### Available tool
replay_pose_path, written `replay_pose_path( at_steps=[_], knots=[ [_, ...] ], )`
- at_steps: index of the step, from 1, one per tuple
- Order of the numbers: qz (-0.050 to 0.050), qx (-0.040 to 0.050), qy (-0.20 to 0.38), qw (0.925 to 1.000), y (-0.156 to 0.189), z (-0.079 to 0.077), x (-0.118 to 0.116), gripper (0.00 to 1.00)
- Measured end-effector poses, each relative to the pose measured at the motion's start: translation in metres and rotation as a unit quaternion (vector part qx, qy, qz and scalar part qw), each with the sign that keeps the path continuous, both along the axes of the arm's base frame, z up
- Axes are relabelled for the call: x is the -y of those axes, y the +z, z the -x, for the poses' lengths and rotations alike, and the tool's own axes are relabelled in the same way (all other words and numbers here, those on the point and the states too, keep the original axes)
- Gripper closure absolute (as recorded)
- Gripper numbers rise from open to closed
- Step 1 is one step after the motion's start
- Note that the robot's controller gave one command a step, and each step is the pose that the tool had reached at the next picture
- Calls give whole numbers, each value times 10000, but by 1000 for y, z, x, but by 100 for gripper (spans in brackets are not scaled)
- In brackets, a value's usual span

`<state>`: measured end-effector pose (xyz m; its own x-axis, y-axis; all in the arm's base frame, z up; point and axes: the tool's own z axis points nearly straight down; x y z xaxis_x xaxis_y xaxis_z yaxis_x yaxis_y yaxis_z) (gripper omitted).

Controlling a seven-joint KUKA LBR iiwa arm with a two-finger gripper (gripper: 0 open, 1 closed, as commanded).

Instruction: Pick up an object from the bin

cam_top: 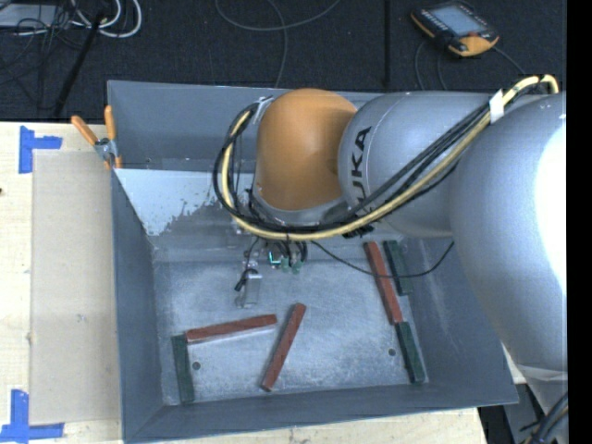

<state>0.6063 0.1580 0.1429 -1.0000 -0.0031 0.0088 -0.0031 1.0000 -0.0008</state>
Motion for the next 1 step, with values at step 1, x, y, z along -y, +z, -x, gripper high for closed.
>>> replay_pose_path(
  at_steps=[1],
  knots=[
    [-5,37,-13,10000,5,-2,1,0]
  ],
)
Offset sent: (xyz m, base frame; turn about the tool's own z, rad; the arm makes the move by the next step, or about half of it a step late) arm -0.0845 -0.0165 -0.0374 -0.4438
